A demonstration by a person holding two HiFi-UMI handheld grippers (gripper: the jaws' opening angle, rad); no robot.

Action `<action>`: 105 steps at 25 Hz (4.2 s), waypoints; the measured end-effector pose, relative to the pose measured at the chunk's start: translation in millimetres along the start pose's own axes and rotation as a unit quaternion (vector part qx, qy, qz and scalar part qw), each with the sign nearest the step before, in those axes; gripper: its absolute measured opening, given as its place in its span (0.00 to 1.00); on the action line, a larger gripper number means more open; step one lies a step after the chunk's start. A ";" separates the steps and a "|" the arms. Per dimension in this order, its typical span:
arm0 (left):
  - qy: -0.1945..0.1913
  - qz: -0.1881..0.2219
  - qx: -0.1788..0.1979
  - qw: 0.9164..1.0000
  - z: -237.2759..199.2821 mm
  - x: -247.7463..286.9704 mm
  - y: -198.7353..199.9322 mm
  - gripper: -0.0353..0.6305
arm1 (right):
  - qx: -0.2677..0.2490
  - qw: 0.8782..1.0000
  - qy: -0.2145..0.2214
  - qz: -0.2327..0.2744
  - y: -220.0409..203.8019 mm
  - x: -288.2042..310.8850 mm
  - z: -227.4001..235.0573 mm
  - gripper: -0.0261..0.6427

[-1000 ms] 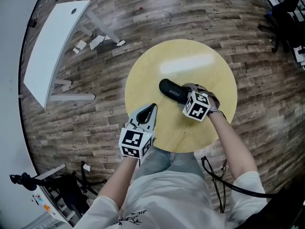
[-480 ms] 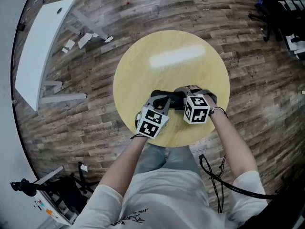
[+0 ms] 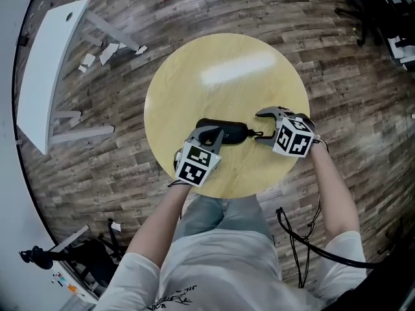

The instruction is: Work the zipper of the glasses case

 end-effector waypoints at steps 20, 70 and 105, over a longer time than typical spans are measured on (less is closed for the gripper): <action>0.010 -0.012 -0.023 1.000 4.9 6.2 0.7 0.06 | -0.228 0.962 0.144 -0.047 20.3 39.0 23.2 0.06; 0.016 0.012 -0.045 0.999 -4.9 1.4 -6.1 0.06 | -0.123 0.984 0.046 -0.121 27.7 34.2 -29.8 0.04; -0.062 -0.050 0.097 0.992 29.9 25.8 13.7 0.06 | 0.194 0.959 -0.188 -0.086 -8.3 13.1 -26.1 0.04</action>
Point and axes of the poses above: the fingertips, and each gripper's own axes: x forward along the fingers, z to its right, y out of its top, the point moved 10 cm from there along -x, backward along the fingers, and after that the axes turned 1 degree about -z, right-handed, at the moved point
